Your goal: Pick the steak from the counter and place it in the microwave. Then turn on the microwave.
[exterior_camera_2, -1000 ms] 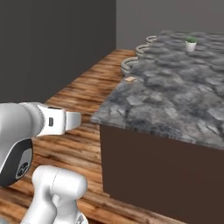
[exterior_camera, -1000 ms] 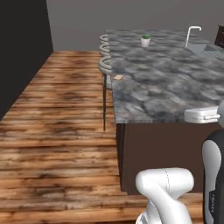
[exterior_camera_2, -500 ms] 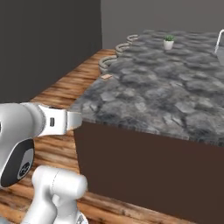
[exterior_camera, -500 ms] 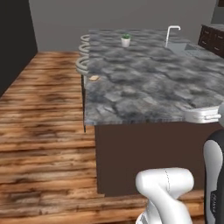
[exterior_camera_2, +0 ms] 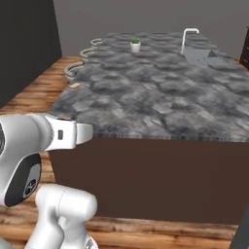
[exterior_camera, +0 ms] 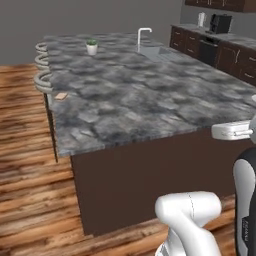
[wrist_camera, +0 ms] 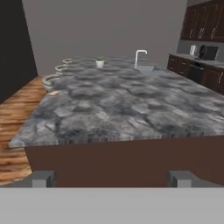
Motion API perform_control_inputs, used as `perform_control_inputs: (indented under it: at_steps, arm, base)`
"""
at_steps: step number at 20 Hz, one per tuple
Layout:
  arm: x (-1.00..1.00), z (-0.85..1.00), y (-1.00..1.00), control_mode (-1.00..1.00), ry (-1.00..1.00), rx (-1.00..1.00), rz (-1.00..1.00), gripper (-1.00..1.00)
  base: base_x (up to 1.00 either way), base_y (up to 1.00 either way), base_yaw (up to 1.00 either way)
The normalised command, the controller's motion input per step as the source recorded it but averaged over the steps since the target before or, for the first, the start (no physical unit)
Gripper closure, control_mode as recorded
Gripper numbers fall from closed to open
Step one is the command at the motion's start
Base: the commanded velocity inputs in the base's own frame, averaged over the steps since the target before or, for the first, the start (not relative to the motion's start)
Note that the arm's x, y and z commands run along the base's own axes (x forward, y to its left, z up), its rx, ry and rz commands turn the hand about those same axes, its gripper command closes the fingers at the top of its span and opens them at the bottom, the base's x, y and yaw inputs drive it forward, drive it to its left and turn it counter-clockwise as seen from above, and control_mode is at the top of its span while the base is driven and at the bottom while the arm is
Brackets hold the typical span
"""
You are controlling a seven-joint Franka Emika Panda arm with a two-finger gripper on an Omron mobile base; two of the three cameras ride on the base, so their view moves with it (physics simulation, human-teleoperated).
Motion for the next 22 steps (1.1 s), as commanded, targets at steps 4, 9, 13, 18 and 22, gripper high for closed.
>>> perform_control_inputs:
  at_steps: [4, 9, 13, 18, 22]
  arm:
    - [0.0, 0.0, 0.0, 1.0, 0.0, 0.0, 0.0, -1.0]
    - [0.0, 0.0, 0.0, 1.0, 0.0, 0.0, 0.0, -1.0]
    - [0.0, 0.0, 0.0, 1.0, 0.0, 0.0, 0.0, -1.0]
    - [0.0, 0.0, 0.0, 1.0, 0.0, 0.0, 0.0, -1.0]
    - [0.0, 0.0, 0.0, 1.0, 0.0, 0.0, 0.0, -1.0]
  base:
    - [0.0, 0.0, -0.34]
    - [0.02, 0.02, -0.32]
    - [0.18, 0.04, -0.29]
    - [0.34, 0.18, -0.14]
    - [0.48, 0.14, -0.01]
